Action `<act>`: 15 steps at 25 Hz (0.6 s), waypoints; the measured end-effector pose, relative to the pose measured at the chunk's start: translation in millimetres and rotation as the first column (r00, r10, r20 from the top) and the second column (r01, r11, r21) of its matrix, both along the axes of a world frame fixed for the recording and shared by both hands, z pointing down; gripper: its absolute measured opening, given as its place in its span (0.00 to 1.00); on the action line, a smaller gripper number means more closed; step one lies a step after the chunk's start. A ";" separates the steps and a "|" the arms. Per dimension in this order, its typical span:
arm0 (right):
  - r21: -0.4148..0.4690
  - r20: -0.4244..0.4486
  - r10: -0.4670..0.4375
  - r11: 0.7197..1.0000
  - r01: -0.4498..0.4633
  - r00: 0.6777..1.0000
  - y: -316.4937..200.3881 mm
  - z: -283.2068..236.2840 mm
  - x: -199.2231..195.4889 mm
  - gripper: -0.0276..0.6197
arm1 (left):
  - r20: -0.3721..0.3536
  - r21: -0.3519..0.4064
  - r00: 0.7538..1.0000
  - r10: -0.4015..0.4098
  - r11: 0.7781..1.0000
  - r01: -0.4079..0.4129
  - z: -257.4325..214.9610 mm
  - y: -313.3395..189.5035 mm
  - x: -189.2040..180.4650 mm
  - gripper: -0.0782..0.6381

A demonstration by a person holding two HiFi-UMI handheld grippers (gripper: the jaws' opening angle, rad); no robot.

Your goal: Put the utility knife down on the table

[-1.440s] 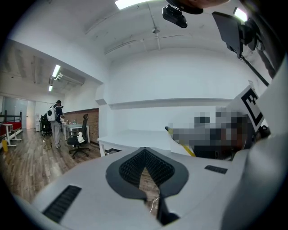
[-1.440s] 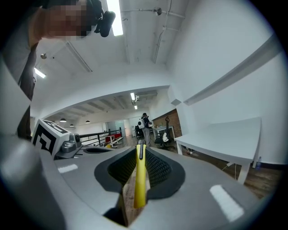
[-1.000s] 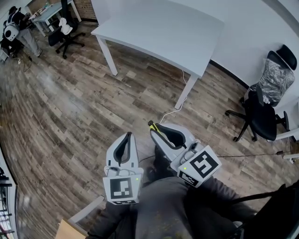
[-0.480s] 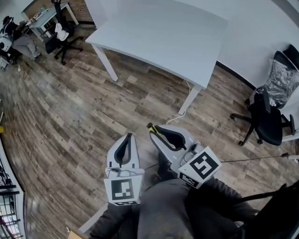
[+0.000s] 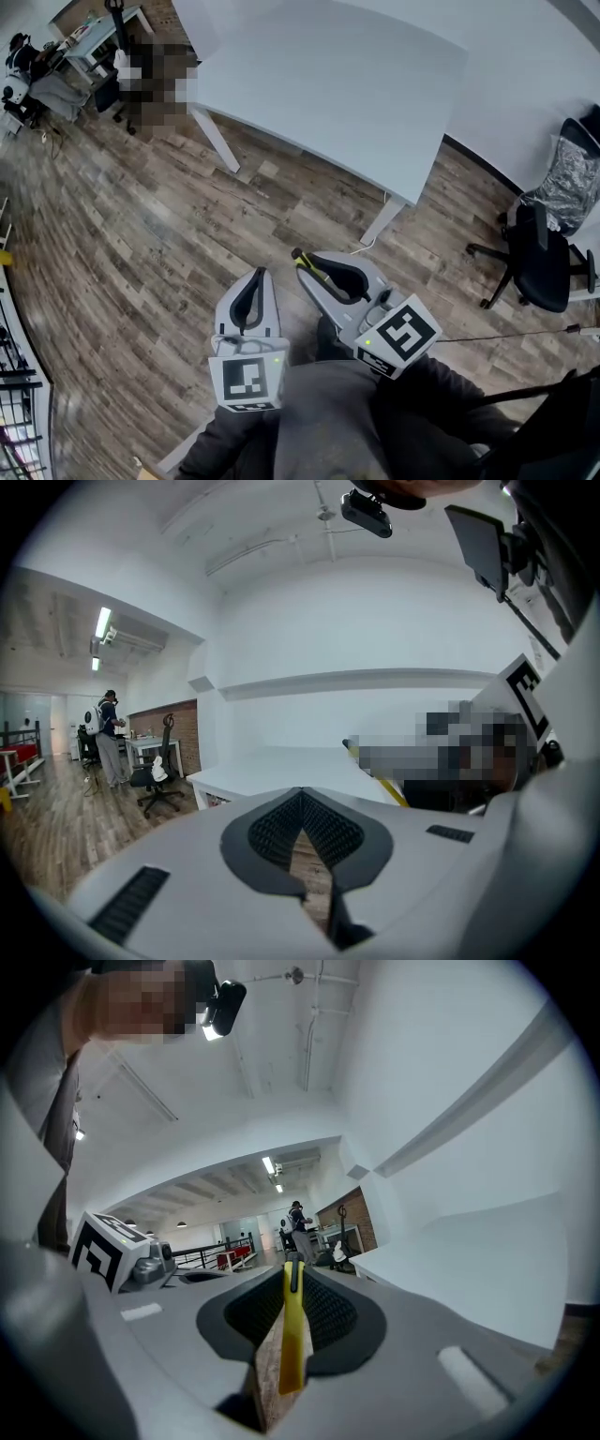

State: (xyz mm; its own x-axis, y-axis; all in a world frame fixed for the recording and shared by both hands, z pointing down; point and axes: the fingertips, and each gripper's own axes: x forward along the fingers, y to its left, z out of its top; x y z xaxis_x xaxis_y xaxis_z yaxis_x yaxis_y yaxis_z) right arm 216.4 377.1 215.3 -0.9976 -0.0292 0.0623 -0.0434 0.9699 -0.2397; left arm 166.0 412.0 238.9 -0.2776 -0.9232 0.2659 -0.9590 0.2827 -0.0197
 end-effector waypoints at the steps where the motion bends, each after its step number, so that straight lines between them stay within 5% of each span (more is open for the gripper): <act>1: 0.000 0.005 -0.001 1.000 0.001 1.000 -3.1 -1.5 -2.1 0.14 | 0.002 0.000 1.000 -0.003 1.000 0.003 -1.2 -2.8 -2.5 0.11; 10: 0.004 0.002 0.015 1.000 -0.015 1.000 -33.3 4.6 -32.8 0.14 | 0.007 0.002 1.000 0.023 1.000 -0.023 2.7 -33.8 -31.1 0.11; 15: 0.009 -0.013 0.042 0.999 -0.042 0.999 -61.0 8.2 -76.8 0.14 | -0.014 0.000 0.999 0.046 0.999 -0.046 6.2 -62.3 -77.7 0.11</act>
